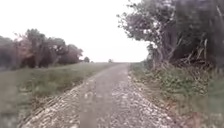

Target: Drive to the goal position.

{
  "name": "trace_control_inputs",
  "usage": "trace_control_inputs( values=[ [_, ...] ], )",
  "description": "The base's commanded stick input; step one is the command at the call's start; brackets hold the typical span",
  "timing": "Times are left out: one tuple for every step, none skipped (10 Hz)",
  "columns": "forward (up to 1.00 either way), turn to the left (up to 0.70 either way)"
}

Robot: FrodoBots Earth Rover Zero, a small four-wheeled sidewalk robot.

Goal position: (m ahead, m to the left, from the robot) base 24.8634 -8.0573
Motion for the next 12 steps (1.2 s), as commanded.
trace_control_inputs(
  values=[
    [1.00, 0.00],
    [1.00, 0.00],
    [1.00, 0.00],
    [1.00, 0.00],
    [1.00, 0.00],
    [1.00, 0.00],
    [1.00, 0.00],
    [1.00, 0.00],
    [1.00, 0.00],
    [1.00, 0.00],
    [1.00, -0.04],
    [1.00, -0.11]
  ],
)
